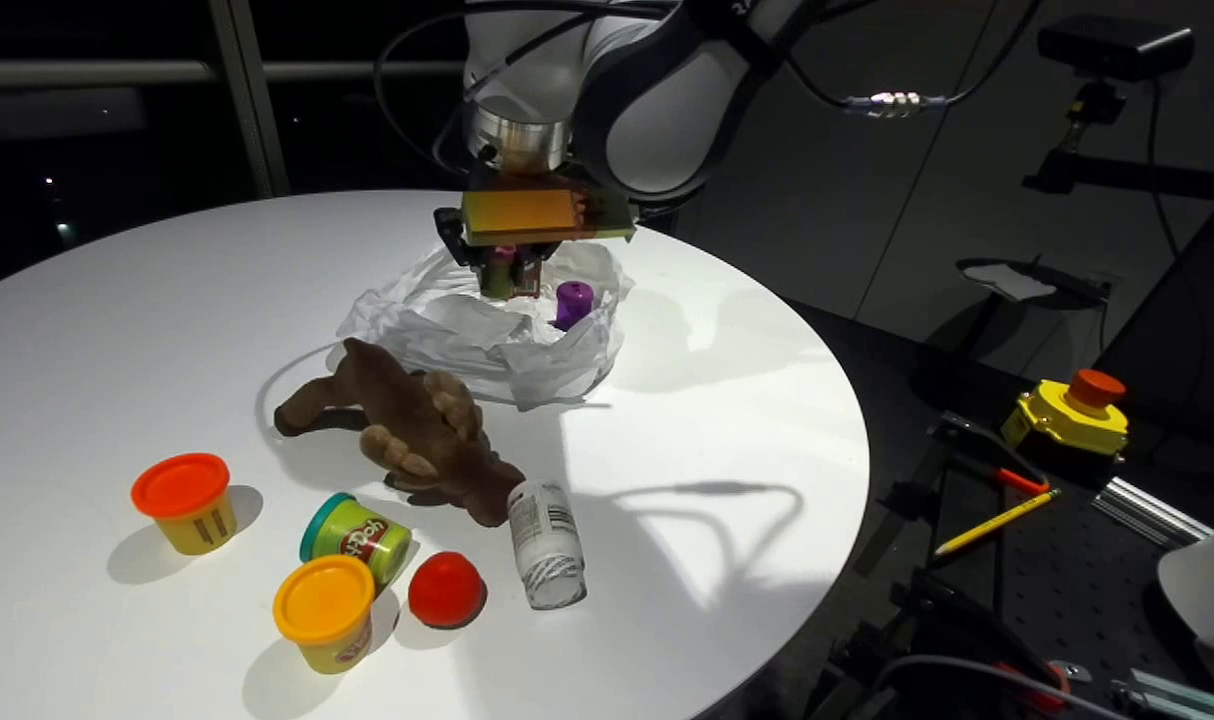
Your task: Put the objects in the plastic
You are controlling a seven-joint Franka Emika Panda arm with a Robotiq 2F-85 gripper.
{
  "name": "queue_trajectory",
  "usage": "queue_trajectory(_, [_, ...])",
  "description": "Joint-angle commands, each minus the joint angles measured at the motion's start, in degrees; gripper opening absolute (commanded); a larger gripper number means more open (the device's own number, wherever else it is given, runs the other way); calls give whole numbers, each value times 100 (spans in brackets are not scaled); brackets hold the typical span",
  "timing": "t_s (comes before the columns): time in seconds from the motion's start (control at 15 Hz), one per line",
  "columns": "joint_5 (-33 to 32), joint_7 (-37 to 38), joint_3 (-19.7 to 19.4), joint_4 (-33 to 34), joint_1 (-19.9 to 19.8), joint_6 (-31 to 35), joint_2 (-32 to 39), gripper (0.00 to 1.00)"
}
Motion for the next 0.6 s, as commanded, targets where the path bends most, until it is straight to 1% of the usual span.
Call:
queue_trajectory(0.0, [616,-405,-63,297,63,105,118,63])
queue_trajectory(0.07, [768,-520,-80,252,85,129,39,69])
queue_trajectory(0.13, [900,-621,-107,160,101,177,-98,78])
queue_trajectory(0.2, [1003,-714,-125,90,115,208,-218,84])
queue_trajectory(0.33, [1222,-970,-72,-167,105,210,-612,99])
queue_trajectory(0.47, [1430,-1315,48,-460,98,-10,-1069,100])
queue_trajectory(0.53, [1682,-1727,307,-690,-25,-377,-1406,100])
